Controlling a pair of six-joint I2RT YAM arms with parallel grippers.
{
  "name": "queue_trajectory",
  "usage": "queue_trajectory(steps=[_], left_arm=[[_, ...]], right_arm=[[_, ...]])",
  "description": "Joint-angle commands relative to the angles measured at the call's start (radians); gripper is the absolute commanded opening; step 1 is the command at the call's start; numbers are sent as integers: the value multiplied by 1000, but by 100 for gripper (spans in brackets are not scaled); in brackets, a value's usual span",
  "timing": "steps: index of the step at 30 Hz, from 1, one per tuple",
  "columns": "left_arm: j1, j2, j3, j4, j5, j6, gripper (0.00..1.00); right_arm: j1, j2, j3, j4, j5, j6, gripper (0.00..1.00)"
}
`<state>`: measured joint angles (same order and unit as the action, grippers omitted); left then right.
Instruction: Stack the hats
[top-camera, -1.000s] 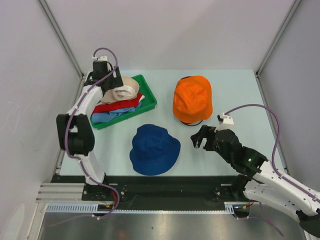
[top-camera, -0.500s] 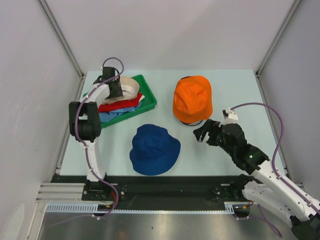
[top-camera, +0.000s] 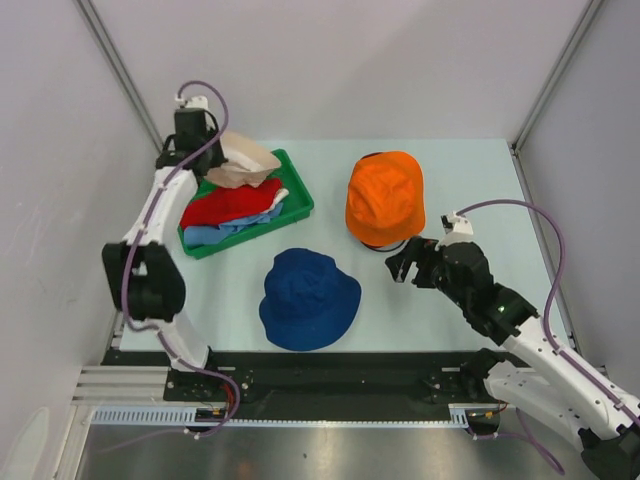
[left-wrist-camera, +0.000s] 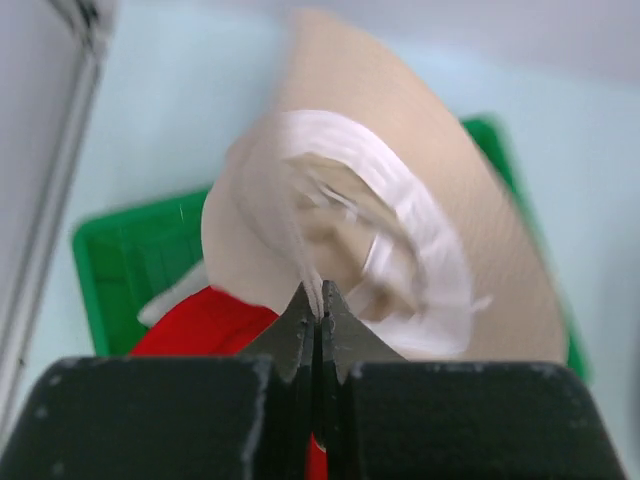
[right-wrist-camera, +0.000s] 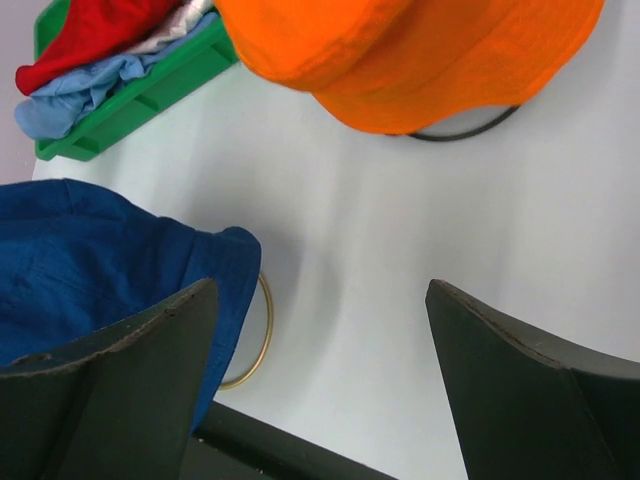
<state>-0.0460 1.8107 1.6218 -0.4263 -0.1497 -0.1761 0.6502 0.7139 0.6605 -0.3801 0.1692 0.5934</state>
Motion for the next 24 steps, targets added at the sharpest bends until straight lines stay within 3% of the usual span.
queue_trajectory(steps=[1, 5, 10, 15, 24], left_arm=[[-21, -255, 76, 73, 105, 110, 0], [-57, -411, 30, 116, 225, 173, 1], [-103, -550, 7, 112, 527, 217, 0], [-204, -631, 33, -3, 547, 213, 0], [-386, -680, -27, -6, 406, 216, 0]], right_arm=[[0, 18, 106, 38, 36, -85, 90], [6, 36, 155, 90, 3, -119, 90], [35, 90, 240, 184, -79, -156, 90], [138, 162, 329, 254, -60, -216, 90], [262, 194, 384, 285, 1, -221, 90]])
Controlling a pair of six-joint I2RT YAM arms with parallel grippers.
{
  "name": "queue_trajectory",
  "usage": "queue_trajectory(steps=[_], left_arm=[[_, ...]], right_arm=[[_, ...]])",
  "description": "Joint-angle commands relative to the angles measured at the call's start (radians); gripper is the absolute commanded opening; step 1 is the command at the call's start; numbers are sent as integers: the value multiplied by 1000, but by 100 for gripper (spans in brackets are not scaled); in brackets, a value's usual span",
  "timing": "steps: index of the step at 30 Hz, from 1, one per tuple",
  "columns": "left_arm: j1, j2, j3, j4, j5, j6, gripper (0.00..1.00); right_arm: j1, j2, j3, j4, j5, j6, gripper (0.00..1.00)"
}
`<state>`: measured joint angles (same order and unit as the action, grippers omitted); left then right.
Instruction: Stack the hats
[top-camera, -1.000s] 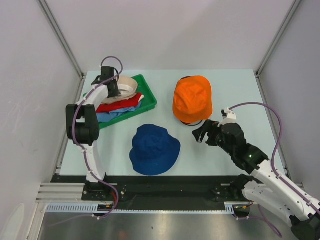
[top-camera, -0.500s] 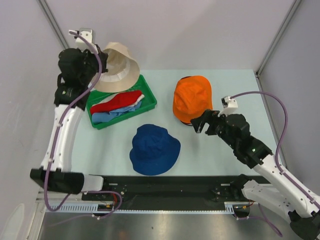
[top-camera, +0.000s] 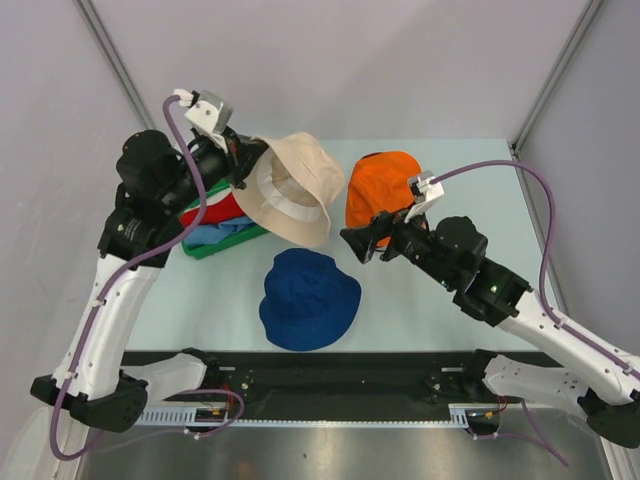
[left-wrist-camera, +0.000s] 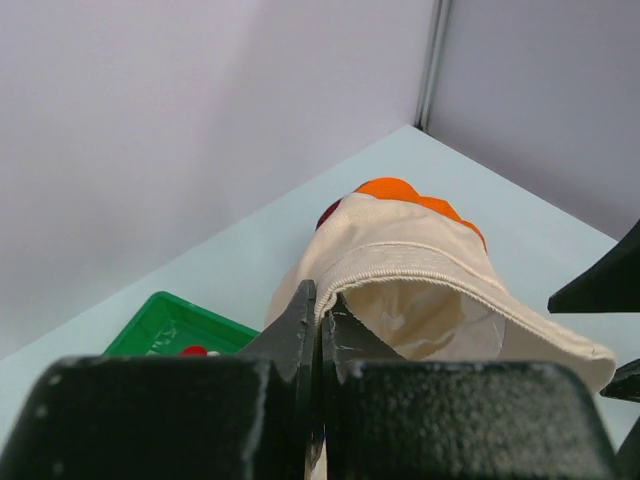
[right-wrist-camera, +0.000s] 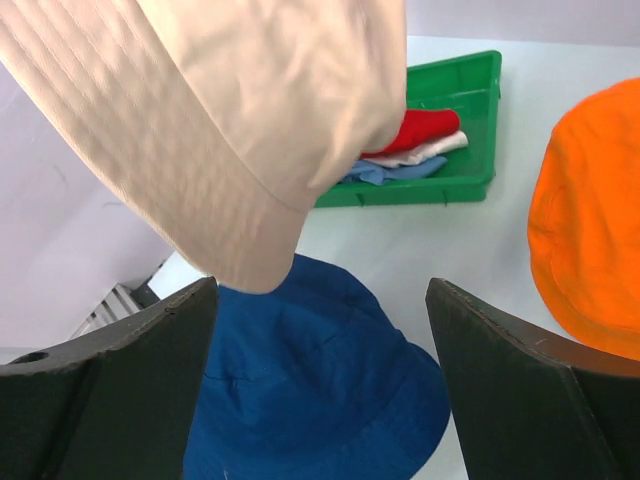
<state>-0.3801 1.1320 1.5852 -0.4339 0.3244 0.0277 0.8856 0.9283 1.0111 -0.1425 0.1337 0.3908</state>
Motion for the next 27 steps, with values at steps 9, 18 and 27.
queue_trajectory(steps=[9, 18, 27], left_arm=[[-132, 61, 59, 4, -146, 29, 0], [-167, 129, 133, -12, -193, 57, 0], [-171, 117, 110, 20, -156, 80, 0]], right_arm=[[72, -49, 21, 83, 50, -44, 91], [96, 98, 90, 92, 105, -96, 91], [56, 198, 121, 109, 265, -151, 75]])
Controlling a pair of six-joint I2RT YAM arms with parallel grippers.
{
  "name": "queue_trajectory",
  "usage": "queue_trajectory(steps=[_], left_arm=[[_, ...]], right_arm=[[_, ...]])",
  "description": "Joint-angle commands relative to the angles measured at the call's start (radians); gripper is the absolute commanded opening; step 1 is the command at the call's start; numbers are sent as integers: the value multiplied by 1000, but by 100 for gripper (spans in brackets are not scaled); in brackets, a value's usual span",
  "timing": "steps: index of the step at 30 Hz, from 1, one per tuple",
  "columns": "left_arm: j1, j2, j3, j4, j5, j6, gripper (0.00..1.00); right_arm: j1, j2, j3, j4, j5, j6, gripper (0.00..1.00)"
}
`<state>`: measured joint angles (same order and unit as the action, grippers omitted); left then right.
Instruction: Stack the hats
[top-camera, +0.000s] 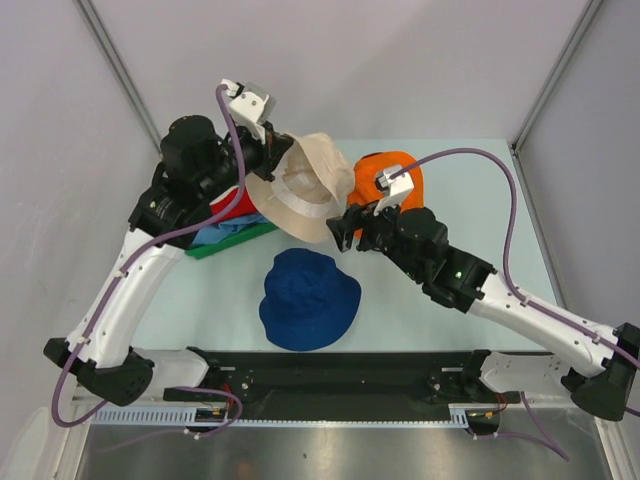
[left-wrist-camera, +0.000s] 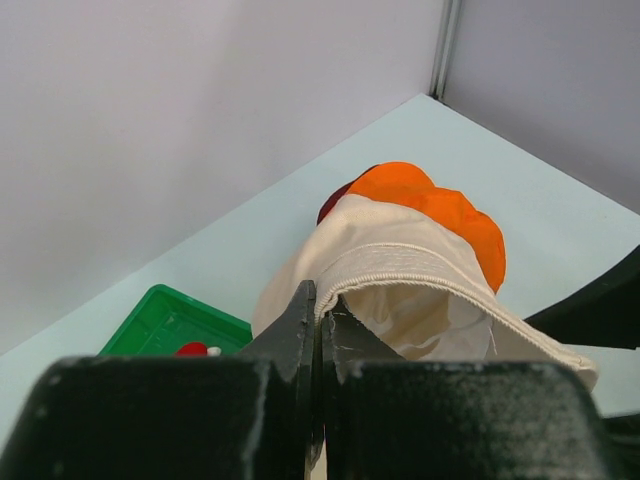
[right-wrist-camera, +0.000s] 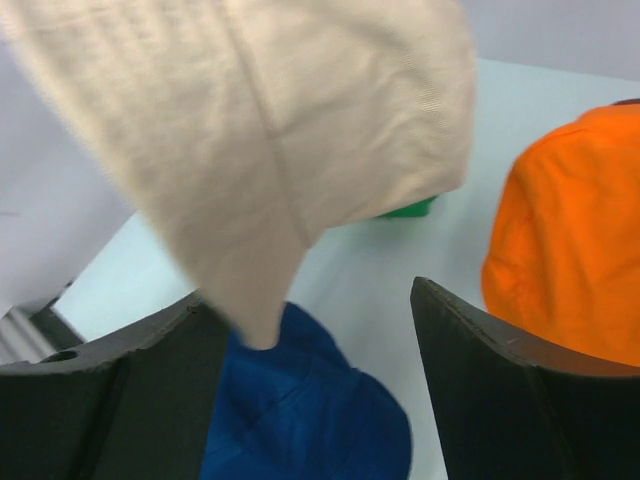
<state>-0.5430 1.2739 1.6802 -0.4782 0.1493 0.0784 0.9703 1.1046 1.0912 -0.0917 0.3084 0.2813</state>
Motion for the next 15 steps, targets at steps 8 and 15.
queue_trajectory(steps=[8, 15], left_arm=[[-8, -154, -184, 165, 56, 37, 0], [-8, -359, -551, 343, 78, 78, 0]], right_arm=[[-81, 34, -13, 190, -18, -154, 24], [-65, 52, -69, 266, -3, -251, 0]])
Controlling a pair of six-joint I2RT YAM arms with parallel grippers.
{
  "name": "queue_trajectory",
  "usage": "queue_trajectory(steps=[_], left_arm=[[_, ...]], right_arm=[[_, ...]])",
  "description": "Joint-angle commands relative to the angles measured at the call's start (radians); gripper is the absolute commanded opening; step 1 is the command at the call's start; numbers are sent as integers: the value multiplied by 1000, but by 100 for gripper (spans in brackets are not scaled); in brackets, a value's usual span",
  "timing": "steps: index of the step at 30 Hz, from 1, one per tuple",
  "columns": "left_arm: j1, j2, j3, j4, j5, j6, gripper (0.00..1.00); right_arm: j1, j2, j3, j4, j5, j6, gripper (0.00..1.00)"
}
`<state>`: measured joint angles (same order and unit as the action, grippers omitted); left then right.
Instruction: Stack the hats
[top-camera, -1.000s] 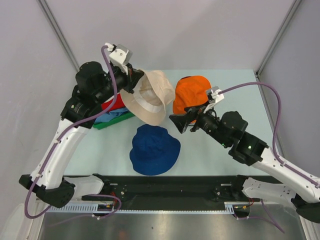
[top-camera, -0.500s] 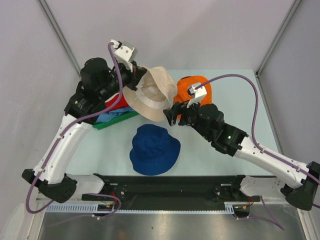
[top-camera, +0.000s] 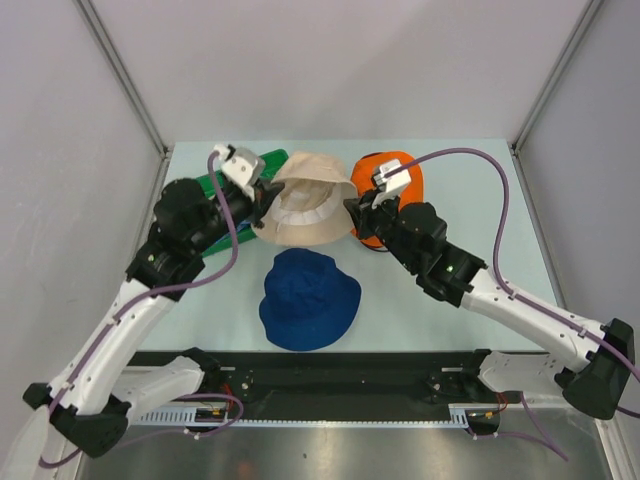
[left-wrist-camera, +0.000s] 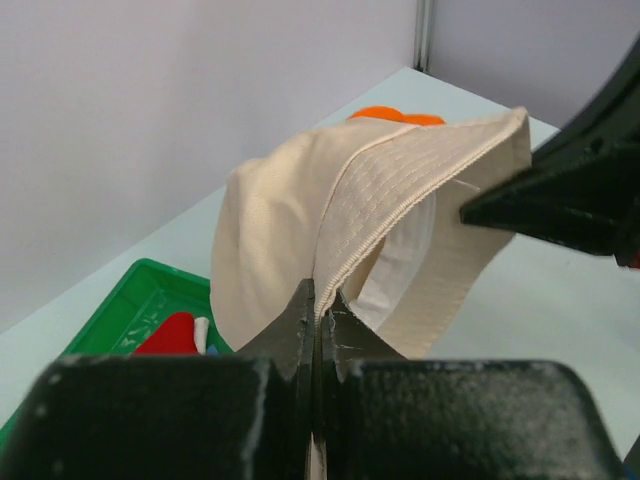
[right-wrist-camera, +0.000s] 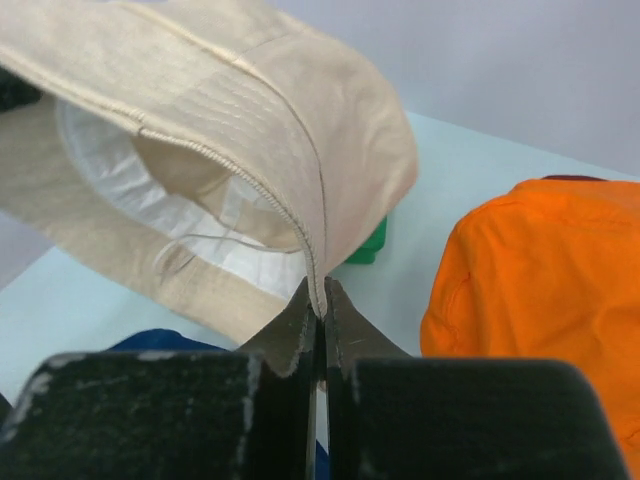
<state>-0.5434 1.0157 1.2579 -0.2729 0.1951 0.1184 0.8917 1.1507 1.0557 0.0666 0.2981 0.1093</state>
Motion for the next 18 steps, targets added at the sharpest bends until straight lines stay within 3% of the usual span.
queue_trajectory(steps=[1, 7, 11, 12, 16, 17, 18], left_arm=[[-7, -121, -193, 144, 30, 36, 0], [-7, -298, -406, 222, -9, -20, 0], [-7, -344, -469, 160, -25, -65, 0], [-7, -348, -476, 135, -35, -75, 6], [-9, -380, -492, 28, -103, -112, 7], [-7, -388, -497, -1, -115, -137, 18], [-9, -400, -506, -17, -132, -152, 19]], right_arm=[[32, 0, -64, 117, 13, -83, 0], [125, -86, -161, 170, 59, -106, 0], [223, -121, -209, 167, 75, -134, 0], [237, -126, -218, 168, 93, -144, 0], [311, -126, -249, 167, 163, -164, 0], [320, -125, -256, 168, 174, -166, 0], [343, -123, -263, 171, 188, -171, 0]])
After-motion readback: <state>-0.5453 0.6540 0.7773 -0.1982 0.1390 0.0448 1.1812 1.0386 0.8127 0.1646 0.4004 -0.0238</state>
